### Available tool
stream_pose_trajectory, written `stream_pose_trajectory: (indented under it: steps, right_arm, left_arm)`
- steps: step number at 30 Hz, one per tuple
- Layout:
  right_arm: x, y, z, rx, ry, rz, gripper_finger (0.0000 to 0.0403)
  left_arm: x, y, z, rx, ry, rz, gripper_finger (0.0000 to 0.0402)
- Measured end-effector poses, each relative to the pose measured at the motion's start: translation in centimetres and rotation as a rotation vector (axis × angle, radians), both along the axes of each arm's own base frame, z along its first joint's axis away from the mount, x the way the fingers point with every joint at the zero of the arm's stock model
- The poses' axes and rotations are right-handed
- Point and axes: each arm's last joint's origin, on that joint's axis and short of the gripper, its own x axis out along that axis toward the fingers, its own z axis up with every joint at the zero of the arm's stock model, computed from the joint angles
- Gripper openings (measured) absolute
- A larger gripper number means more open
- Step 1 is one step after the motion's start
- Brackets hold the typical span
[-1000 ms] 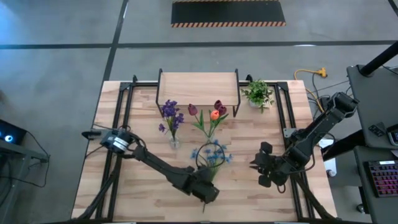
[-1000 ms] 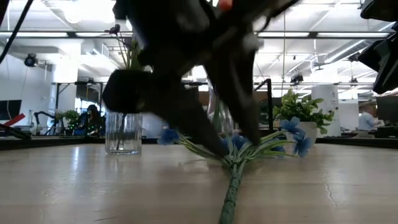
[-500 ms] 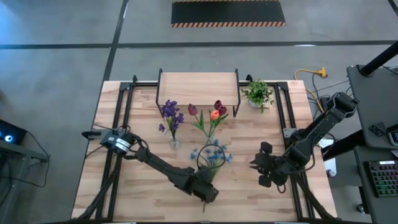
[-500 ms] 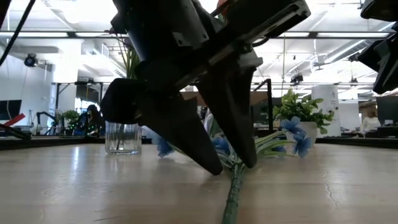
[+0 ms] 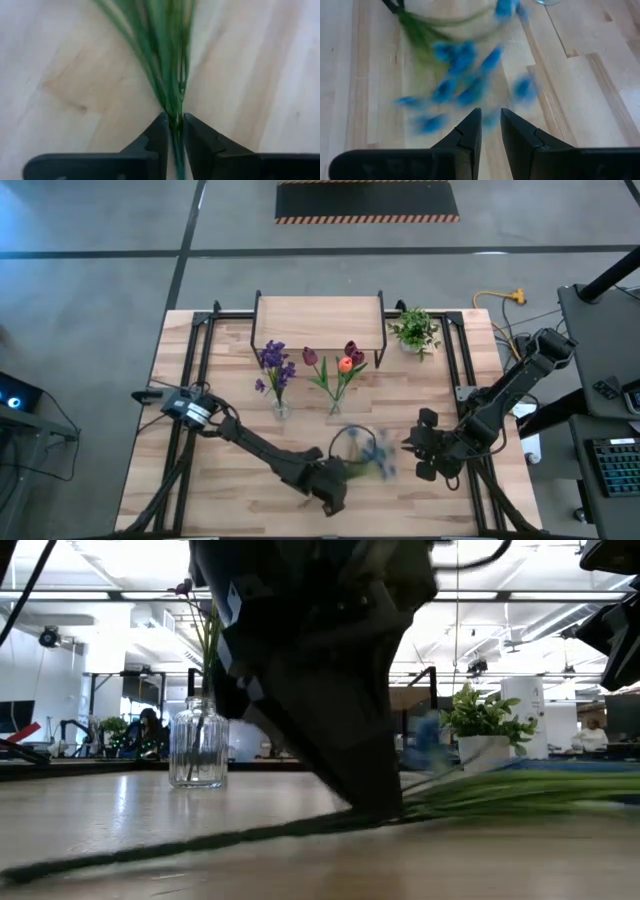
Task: Pick and place flowers into a vace then onto a shelf
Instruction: Put the blue orchid into the left transparent vase
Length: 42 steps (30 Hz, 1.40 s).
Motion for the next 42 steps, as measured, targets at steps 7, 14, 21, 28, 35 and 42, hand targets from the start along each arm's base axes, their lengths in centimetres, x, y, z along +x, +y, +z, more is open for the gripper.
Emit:
stream_pose_trajectory:
  steps: [7,14,21,28,35,42]
  right_arm:
    - [0.0,0.02,0.0,0.013,-0.001,-0.013,0.0068]
    - [0.0,0.02,0.01,0.013,-0.002,-0.013,0.0075]
    - [0.0,0.02,0.01,0.013,-0.002,-0.013,0.0069]
    - [0.0,0.02,0.01,0.01,-0.001,-0.009,0.0066]
    - [0.0,0.01,0.0,0.008,-0.001,-0.007,0.0073]
    - [0.0,0.01,0.0,0.01,-0.001,-0.01,0.0067]
  left_arm:
    - [0.14,-0.11,0.35,0.025,-0.013,-0.047,0.0019]
    - [-0.05,-0.14,0.02,0.01,0.011,-0.095,0.0066]
    - [-0.12,-0.07,-0.16,0.044,0.008,-0.131,0.0139]
    - [-0.03,0.24,-0.32,0.091,-0.006,-0.137,0.0143]
    - [0.35,0.34,-0.32,0.081,-0.036,-0.131,0.0106]
    - [0.48,0.34,-0.49,0.091,-0.048,-0.121,0.0039]
